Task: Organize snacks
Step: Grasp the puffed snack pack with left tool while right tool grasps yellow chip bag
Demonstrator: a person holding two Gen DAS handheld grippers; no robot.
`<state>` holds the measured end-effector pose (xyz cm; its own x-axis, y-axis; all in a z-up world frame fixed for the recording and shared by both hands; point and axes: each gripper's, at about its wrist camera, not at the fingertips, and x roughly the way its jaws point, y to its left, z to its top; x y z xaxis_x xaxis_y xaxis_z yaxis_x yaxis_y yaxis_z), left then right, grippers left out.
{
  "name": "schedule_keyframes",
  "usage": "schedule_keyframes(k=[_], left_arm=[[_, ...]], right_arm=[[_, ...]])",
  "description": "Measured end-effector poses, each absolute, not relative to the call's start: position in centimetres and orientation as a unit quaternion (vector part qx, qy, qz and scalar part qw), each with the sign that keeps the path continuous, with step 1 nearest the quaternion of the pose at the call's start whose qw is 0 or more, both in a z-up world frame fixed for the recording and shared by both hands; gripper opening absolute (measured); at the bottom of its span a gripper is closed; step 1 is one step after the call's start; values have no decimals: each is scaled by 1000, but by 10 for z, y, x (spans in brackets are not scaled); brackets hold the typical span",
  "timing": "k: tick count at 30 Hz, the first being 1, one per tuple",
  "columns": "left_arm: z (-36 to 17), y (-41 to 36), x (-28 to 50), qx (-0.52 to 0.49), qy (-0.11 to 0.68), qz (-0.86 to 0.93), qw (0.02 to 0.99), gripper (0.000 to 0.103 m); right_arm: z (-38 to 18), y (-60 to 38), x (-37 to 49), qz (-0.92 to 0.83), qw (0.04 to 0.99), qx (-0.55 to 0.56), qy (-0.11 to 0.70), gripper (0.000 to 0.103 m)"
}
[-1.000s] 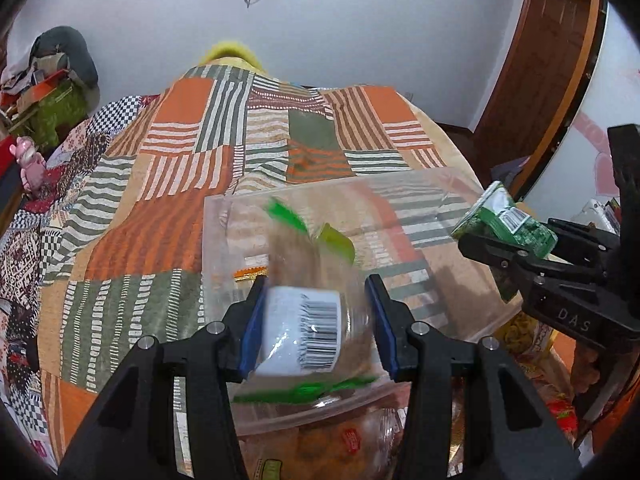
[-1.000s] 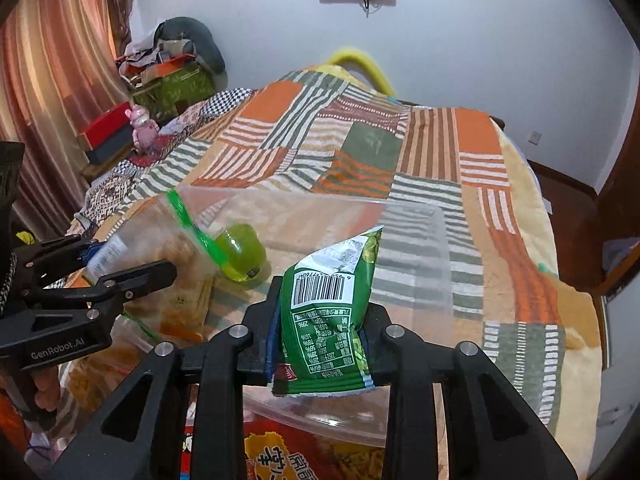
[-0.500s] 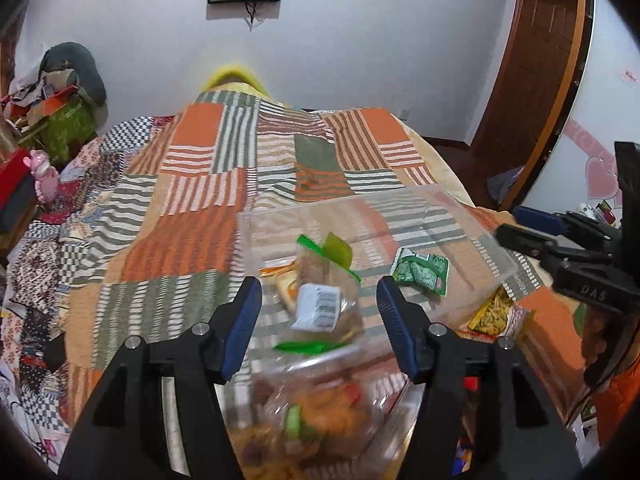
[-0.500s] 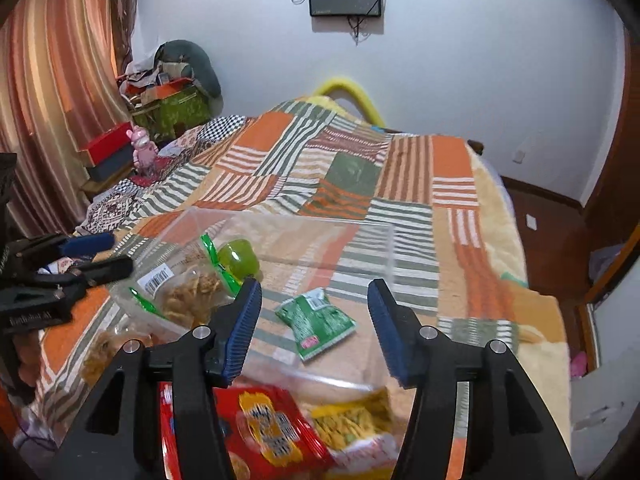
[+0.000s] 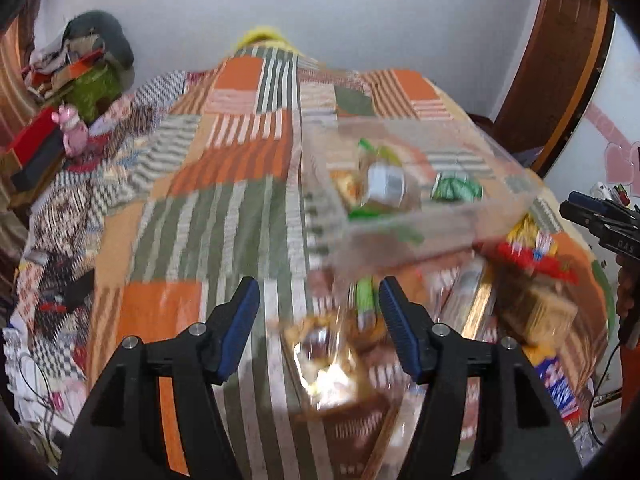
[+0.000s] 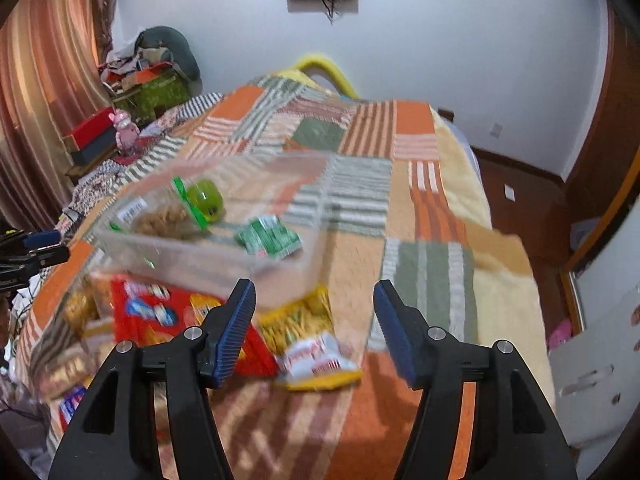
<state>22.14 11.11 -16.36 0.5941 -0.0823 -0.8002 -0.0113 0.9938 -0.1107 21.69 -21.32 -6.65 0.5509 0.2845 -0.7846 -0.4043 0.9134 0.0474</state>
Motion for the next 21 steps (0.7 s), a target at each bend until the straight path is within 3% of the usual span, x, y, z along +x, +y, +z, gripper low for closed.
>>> schedule_keyframes(k=[18, 21], left_arm=[[-233, 110, 226, -78, 512, -28, 855, 62], [-234, 107, 225, -69, 503, -27, 861, 47]], right_arm=[[-130, -208, 223, 205, 830, -70, 514, 62], [-129, -208, 223, 206, 830, -68, 515, 61]])
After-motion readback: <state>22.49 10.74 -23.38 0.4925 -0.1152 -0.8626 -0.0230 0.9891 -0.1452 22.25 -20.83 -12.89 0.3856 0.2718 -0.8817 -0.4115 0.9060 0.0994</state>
